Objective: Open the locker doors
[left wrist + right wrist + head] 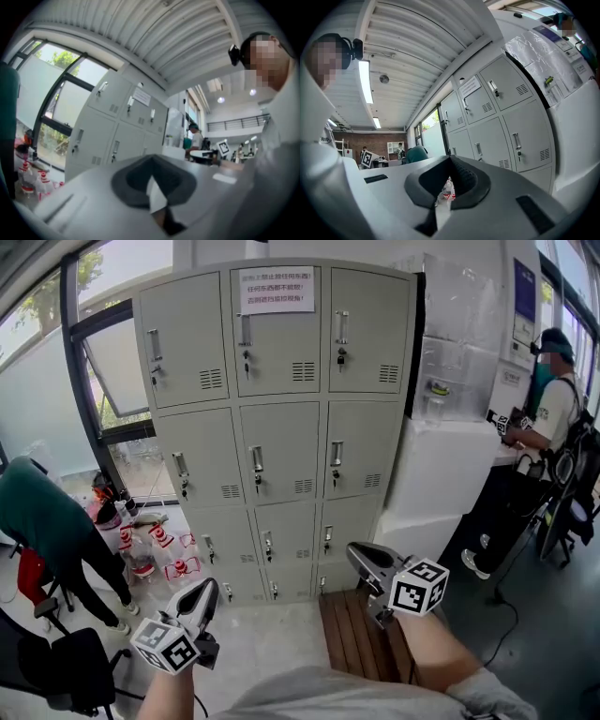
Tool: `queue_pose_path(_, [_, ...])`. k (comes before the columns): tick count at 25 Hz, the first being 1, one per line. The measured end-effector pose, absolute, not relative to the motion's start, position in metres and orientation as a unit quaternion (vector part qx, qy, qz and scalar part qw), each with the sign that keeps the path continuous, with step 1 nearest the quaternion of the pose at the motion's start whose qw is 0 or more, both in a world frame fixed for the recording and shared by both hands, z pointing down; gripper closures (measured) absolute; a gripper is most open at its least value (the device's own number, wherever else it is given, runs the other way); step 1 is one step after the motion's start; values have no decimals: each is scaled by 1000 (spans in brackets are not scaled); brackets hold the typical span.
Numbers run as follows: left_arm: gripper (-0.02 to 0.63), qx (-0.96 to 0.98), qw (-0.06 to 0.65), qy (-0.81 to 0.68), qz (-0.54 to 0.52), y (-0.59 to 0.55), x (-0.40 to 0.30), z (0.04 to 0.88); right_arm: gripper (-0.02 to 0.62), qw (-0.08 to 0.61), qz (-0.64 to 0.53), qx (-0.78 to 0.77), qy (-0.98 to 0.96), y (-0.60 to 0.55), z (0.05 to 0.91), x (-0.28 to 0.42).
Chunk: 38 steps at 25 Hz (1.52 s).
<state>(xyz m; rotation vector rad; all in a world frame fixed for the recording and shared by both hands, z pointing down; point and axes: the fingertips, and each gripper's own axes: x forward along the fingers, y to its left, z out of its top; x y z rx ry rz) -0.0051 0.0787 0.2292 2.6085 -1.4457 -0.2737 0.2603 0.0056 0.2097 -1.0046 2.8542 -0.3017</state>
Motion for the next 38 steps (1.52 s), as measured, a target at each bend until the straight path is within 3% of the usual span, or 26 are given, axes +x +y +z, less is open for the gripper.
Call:
queue_pose_path(12, [601, 864, 85, -487, -90, 66, -19, 247, 588, 43, -97, -286, 952, -23, 217, 210])
queue_pose_path(17, [601, 862, 86, -489, -97, 31, -89, 265, 588, 39, -95, -271, 957, -64, 227, 133])
queue_pose_path(23, [601, 880, 79, -456, -104, -57, -218, 277, 588, 56, -71, -275, 957, -141, 224, -8])
queue_pose_path(29, [601, 902, 53, -421, -80, -149, -336, 239, 588, 73, -60, -293, 951, -219, 190, -139])
queue_pose_path(33, [601, 905, 42, -414, -90, -201, -383, 208, 588, 79, -45, -308, 947, -262, 161, -183])
queue_pose_path(38, [601, 908, 11, -405, -104, -250, -393, 169, 587, 76, -22, -315, 946, -303, 127, -207])
